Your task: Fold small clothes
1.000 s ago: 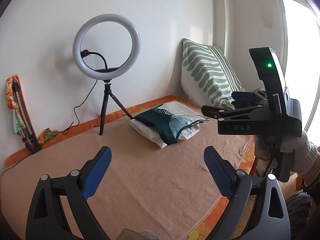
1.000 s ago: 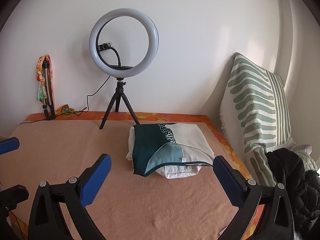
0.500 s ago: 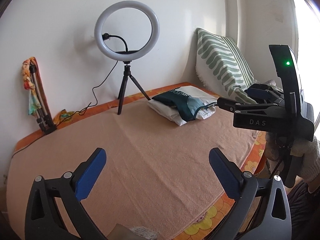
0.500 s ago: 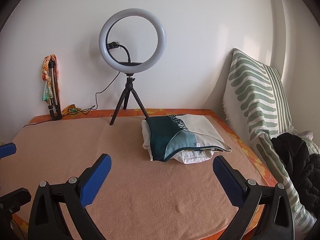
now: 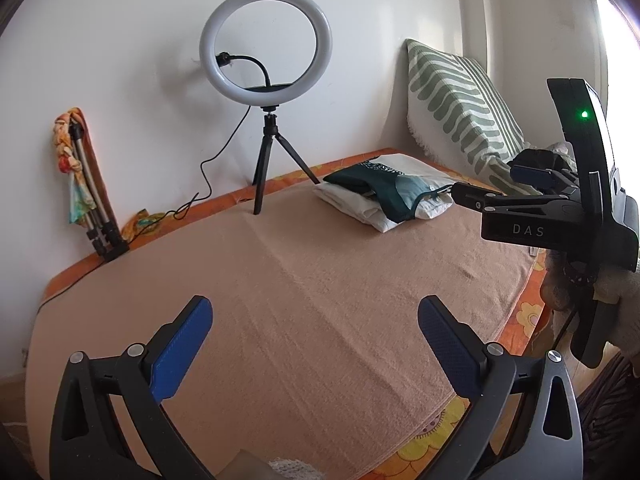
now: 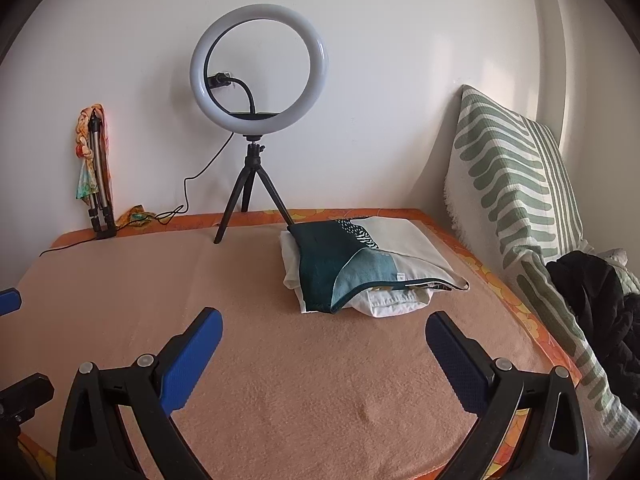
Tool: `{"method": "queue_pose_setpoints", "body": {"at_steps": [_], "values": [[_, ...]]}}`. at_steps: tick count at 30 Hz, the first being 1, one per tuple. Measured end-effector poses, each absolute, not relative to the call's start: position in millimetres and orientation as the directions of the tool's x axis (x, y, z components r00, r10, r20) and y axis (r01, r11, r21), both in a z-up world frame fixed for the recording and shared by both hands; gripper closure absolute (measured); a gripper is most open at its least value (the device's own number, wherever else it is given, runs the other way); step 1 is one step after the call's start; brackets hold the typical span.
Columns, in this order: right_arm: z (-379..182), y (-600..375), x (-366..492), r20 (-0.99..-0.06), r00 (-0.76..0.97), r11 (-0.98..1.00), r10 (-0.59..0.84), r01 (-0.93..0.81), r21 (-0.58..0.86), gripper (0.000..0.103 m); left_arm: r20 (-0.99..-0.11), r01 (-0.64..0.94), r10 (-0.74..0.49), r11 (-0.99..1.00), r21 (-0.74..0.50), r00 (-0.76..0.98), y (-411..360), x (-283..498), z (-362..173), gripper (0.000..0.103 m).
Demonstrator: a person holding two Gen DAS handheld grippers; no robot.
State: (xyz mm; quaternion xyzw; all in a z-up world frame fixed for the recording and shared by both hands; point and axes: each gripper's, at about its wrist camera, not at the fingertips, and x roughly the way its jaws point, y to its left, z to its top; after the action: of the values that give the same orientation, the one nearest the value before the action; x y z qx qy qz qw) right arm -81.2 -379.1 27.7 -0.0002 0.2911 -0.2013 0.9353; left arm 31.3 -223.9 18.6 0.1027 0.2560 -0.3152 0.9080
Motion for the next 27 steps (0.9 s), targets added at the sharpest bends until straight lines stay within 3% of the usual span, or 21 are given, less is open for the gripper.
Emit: {"method": "queue_pose_setpoints", "body": {"at_steps": [27], "values": [[20.1, -385.9, -80.6, -0.568, 0.731, 0.914, -0.378, 0.393, -0.102, 0.000, -0.519, 0.629, -0.530, 0.777, 0.019, 0.671, -220.1, 27.6, 24.8, 0.001]]}}
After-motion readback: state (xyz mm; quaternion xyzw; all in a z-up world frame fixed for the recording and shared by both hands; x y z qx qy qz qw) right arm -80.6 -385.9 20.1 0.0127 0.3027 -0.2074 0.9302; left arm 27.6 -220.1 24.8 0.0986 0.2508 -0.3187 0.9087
